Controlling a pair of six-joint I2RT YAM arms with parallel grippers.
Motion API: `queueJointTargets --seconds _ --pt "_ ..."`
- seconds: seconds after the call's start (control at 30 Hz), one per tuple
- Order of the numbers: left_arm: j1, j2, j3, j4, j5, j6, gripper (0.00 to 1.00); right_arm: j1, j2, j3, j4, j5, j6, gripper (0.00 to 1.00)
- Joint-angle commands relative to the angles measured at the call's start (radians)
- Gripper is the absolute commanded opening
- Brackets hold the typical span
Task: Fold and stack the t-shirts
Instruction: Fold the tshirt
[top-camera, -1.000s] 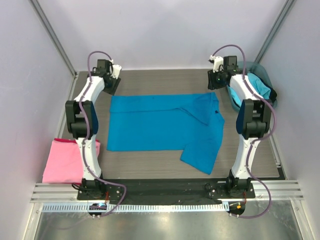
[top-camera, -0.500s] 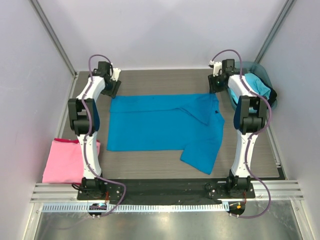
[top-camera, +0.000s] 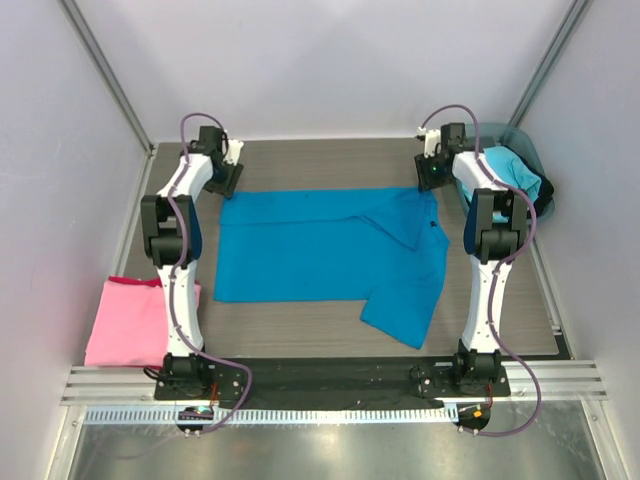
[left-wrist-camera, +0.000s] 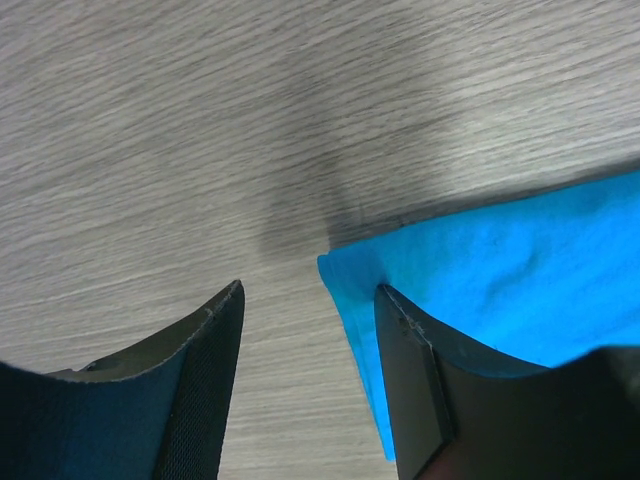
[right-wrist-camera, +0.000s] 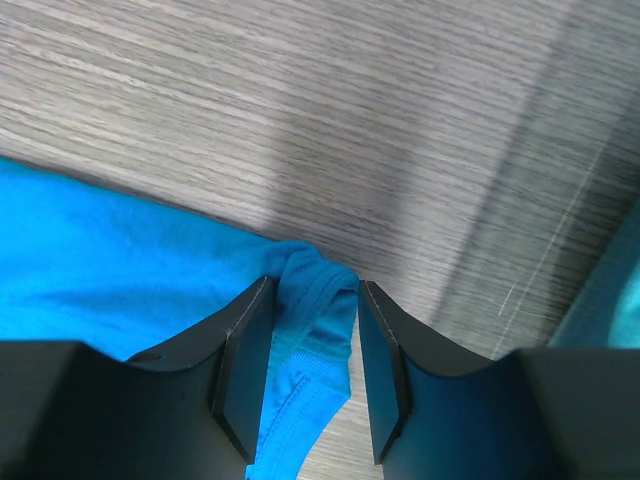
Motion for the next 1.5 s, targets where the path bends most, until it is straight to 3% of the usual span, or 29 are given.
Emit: queueJointTargets --seconds 0.0,0.3,0.43,0.53,0.63,0.67,0.7,0.73,1.0,1.23,1.47 --pt "0.005 0.012 0.041 0.004 0.019 -0.007 0.56 0.001 0.012 0.051 0.022 0.012 0.001 0.45" --pt "0.005 0.057 0.085 0.003 0.082 -0.014 0.50 -0.002 0.036 0.044 0.024 0.012 0.012 0.43" --pt "0.005 0.087 0.105 -0.006 0.134 -0.027 0.44 -0.005 0.056 0.039 0.025 0.006 0.019 0.35" --pt "0.004 0.110 0.122 -0.022 0.136 -0.027 0.32 -0.007 0.072 0.047 0.024 -0.003 0.024 0.26" --pt "0.005 0.104 0.112 -0.014 0.133 -0.021 0.13 -0.007 0.085 0.059 0.022 -0.010 0.024 0.12" --pt "0.005 0.104 0.109 -0.012 0.128 -0.019 0.02 -0.007 0.087 0.061 0.024 -0.010 0.022 0.09" --pt "0.007 0.101 0.101 -0.014 0.124 -0.016 0.00 -0.007 0.090 0.067 0.024 -0.011 0.021 0.06" --pt "0.008 0.098 0.096 -0.014 0.119 -0.017 0.00 -0.007 0.088 0.068 0.025 -0.010 0.018 0.01" --pt "0.018 -0.004 0.086 0.015 0.088 -0.028 0.00 -0.027 0.018 0.099 0.042 -0.040 0.012 0.01" --pt "0.019 -0.205 0.050 0.021 0.127 -0.033 0.00 -0.034 -0.174 0.082 0.055 -0.098 -0.001 0.01" --pt "0.019 -0.452 -0.031 0.024 0.179 -0.065 0.00 -0.034 -0.447 -0.056 0.102 -0.172 -0.013 0.01"
